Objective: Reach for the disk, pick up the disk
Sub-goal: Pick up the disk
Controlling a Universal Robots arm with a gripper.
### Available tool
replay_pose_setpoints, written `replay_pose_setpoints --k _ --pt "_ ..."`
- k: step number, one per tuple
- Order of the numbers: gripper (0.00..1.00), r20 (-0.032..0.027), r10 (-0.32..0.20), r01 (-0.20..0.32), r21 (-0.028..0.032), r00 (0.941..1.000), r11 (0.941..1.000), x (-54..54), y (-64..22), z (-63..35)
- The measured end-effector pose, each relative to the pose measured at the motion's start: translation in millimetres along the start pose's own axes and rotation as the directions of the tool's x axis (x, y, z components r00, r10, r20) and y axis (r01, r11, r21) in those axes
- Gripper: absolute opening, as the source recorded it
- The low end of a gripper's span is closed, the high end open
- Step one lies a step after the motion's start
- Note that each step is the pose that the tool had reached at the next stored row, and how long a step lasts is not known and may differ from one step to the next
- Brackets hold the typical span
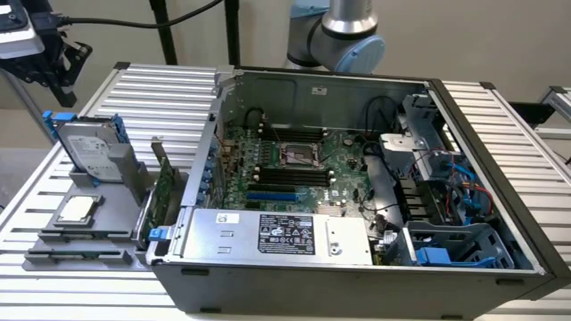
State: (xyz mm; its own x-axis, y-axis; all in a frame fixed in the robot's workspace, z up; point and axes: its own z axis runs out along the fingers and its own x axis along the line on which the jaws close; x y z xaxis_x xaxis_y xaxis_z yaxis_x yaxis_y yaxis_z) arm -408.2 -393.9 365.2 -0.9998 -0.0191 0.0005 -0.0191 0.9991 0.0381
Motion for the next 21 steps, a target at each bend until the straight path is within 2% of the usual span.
replay_pose_setpoints --k 8,15,18,21 --pt "0.11 -0.0003 0.000 0.000 0.0068 1.0000 1.0000 28.2 17.3 0.9" --pt "0.11 -0.0003 -0.008 0.008 0.0069 1.0000 0.9999 28.5 17.4 1.0" --pt "0.11 -0.0023 -0.058 0.058 0.0069 0.9983 0.9983 28.5 17.4 1.0" --pt "0.11 -0.0044 -0.113 0.113 0.0067 0.9935 0.9935 28.5 17.4 1.0"
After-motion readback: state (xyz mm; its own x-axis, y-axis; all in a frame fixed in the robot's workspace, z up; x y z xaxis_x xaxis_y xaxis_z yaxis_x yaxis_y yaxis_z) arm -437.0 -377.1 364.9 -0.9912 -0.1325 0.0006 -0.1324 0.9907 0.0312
